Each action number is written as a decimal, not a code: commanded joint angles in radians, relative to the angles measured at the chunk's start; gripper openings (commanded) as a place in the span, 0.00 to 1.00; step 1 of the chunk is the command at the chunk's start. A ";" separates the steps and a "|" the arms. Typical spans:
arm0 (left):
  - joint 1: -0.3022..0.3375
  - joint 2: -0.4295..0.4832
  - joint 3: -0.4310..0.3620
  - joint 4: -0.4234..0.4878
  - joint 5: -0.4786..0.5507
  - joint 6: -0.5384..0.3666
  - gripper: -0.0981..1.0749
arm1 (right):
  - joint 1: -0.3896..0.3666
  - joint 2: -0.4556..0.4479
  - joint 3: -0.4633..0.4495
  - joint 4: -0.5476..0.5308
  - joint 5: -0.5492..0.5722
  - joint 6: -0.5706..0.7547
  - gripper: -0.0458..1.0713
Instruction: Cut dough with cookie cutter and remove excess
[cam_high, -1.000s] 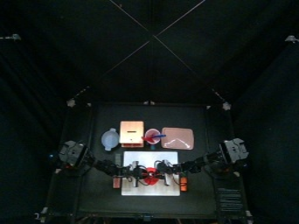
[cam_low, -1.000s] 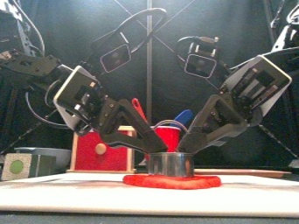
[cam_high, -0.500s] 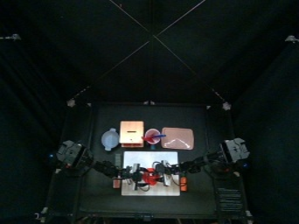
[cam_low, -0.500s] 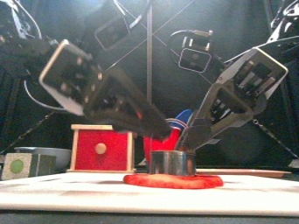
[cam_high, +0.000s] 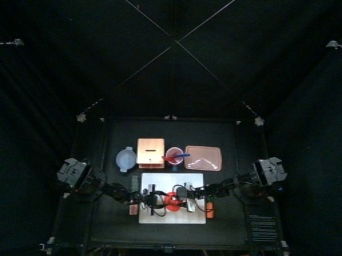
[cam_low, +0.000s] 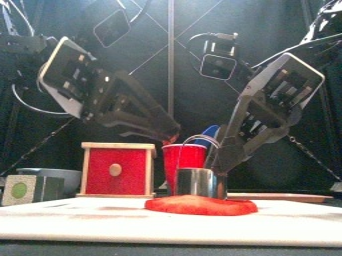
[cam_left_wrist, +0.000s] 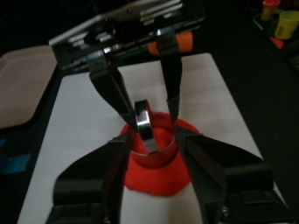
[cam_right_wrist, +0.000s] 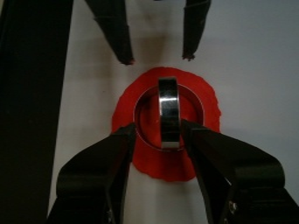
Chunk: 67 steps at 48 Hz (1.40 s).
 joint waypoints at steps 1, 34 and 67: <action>0.000 0.008 -0.011 -0.005 -0.009 0.000 0.58 | -0.008 -0.043 -0.038 -0.011 0.021 -0.002 0.78; 0.000 0.103 -0.026 -0.064 -0.011 0.000 0.55 | -0.029 -0.041 -0.138 -0.067 0.224 0.008 0.77; -0.002 0.143 -0.032 -0.109 0.012 0.000 0.55 | -0.021 -0.051 -0.146 -0.051 0.229 0.008 0.52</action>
